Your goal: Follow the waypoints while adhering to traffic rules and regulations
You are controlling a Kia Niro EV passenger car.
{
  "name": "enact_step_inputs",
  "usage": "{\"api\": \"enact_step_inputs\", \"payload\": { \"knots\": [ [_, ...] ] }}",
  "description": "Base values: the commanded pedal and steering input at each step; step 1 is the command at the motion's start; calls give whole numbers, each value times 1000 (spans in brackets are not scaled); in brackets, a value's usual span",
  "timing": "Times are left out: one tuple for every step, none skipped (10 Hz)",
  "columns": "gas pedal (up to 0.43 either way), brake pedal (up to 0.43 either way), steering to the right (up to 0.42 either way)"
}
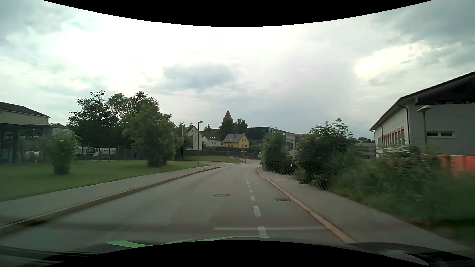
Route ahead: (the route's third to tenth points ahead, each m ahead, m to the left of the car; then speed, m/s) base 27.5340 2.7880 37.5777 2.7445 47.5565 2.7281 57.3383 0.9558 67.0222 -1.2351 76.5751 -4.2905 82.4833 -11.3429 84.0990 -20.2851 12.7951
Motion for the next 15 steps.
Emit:
{"api": "enact_step_inputs", "payload": {
  "knots": [
    [0,0,-16],
    [0,0,-14],
    [0,0,-10],
    [0,0,-8],
    [0,6,-7],
    [0,6,-6],
    [0,6,-5],
    [0,6,-4],
    [0,12,-4],
    [0,24,-4],
    [0,43,-4],
    [0,61,-3],
    [0,73,-2],
    [0,79,0],
    [0,85,4]
  ]
}}
